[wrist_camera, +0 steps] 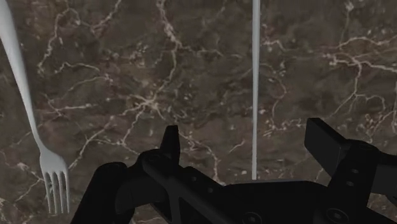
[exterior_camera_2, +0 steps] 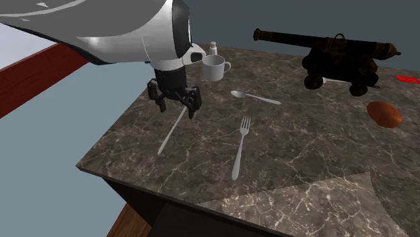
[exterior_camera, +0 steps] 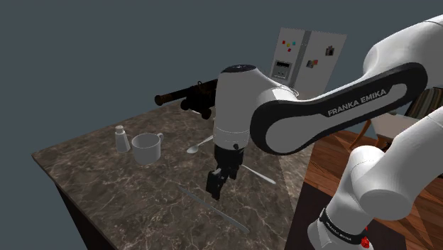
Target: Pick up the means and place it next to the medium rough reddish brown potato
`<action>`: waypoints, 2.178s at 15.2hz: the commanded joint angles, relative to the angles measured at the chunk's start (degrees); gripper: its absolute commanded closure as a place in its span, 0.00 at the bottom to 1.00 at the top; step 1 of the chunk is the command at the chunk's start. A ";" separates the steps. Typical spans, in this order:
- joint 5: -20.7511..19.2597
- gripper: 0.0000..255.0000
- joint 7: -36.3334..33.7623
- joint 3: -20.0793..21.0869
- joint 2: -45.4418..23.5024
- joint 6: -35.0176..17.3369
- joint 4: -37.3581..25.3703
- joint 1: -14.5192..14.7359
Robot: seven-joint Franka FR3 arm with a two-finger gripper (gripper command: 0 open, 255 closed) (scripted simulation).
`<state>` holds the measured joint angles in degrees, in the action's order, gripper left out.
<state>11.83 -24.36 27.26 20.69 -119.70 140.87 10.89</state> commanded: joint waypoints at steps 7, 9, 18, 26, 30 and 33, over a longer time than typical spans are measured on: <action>-1.04 0.00 -3.07 3.44 -7.43 -7.76 0.93 0.27; -1.36 0.00 -3.37 3.77 -8.48 -9.54 1.72 0.19; -1.46 0.00 -3.47 3.85 -8.78 -10.03 1.93 0.16; -1.46 1.00 -3.47 3.85 -8.78 -10.03 1.93 0.16; -1.06 1.00 -3.15 3.55 -7.63 -8.27 1.24 0.28; -0.60 1.00 -2.75 3.07 -6.04 -5.62 0.09 0.43</action>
<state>11.17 -27.19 30.47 14.31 -126.11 141.41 11.31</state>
